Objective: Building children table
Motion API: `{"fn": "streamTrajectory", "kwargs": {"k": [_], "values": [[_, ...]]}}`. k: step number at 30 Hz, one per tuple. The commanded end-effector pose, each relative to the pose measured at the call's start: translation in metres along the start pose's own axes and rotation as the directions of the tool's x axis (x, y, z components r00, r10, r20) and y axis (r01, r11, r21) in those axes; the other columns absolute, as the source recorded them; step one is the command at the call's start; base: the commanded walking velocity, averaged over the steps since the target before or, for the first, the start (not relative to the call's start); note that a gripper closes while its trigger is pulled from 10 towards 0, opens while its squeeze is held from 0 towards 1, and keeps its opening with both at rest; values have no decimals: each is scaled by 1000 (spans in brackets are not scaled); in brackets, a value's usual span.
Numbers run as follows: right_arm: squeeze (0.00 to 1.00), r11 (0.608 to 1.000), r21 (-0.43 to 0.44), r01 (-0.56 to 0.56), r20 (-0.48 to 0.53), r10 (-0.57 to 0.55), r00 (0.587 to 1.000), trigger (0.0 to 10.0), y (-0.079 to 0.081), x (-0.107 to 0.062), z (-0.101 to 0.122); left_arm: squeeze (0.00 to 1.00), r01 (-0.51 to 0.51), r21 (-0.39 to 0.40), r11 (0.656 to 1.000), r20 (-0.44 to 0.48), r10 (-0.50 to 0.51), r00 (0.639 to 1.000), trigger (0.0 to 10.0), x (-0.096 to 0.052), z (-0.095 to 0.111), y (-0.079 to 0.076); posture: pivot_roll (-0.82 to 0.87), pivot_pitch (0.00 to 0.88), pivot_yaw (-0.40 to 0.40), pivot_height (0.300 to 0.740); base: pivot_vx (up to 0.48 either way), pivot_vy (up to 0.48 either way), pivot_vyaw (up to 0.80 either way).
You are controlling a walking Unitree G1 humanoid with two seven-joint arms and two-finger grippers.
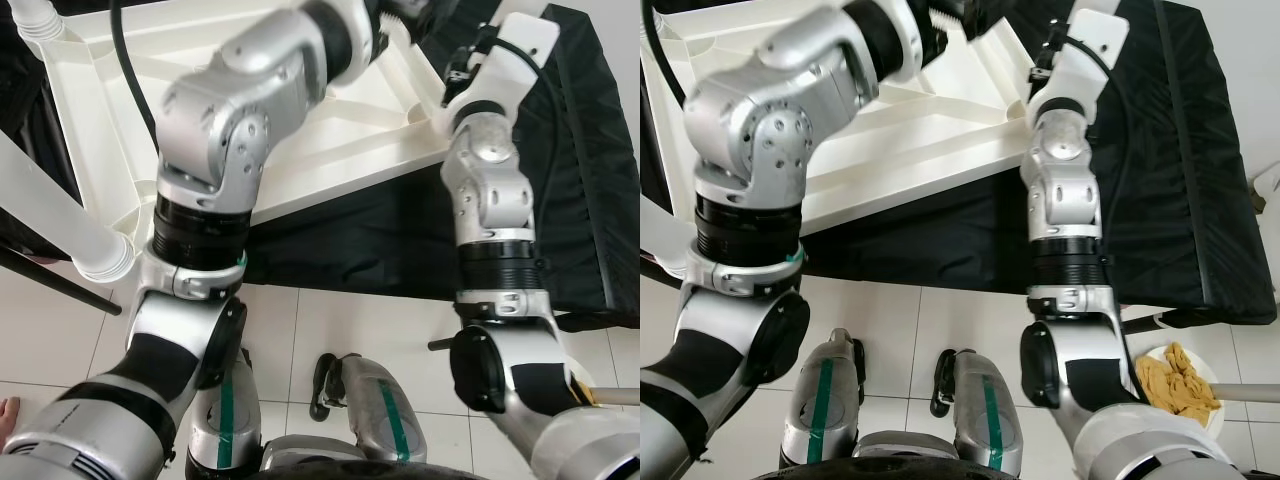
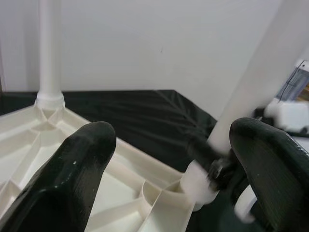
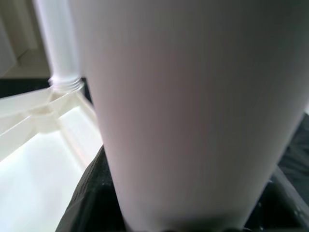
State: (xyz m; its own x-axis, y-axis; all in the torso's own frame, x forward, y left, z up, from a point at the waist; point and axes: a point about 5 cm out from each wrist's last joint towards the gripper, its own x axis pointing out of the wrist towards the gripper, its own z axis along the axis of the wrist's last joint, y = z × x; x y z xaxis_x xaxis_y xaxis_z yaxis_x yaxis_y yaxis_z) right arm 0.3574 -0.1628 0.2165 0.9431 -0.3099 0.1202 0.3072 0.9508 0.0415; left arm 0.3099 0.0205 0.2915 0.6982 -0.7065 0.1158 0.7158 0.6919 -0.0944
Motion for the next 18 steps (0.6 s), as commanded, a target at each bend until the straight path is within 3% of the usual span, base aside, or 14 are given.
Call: {"fn": "streamTrajectory", "kwargs": {"k": [1,6,9,11,18], "values": [[0,1000,12,25,23,-26,999,10000,-8,3,5,0,1,2,1000,-43,-1,999,10000,4,-13,-4,148,64,-117,740,0,0,0],[0,998,29,64,45,-65,997,10000,-18,7,11,0,-30,-5,1000,-142,29,990,10000,7,-44,0,142,63,-113,740,0,0,0],[0,997,31,66,48,-67,997,10000,-18,7,11,0,-36,-11,999,-170,34,985,10000,8,-52,0,142,61,-112,740,0,0,0],[0,998,40,50,51,-52,997,10000,-14,5,11,0,-47,-10,999,-247,43,968,10000,10,-74,-1,143,61,-113,740,0,0,0],[0,998,59,4,47,-7,999,10000,-4,1,9,0,-32,19,999,-317,36,948,10000,13,-98,-8,144,59,-112,740,0,0,0]]}}
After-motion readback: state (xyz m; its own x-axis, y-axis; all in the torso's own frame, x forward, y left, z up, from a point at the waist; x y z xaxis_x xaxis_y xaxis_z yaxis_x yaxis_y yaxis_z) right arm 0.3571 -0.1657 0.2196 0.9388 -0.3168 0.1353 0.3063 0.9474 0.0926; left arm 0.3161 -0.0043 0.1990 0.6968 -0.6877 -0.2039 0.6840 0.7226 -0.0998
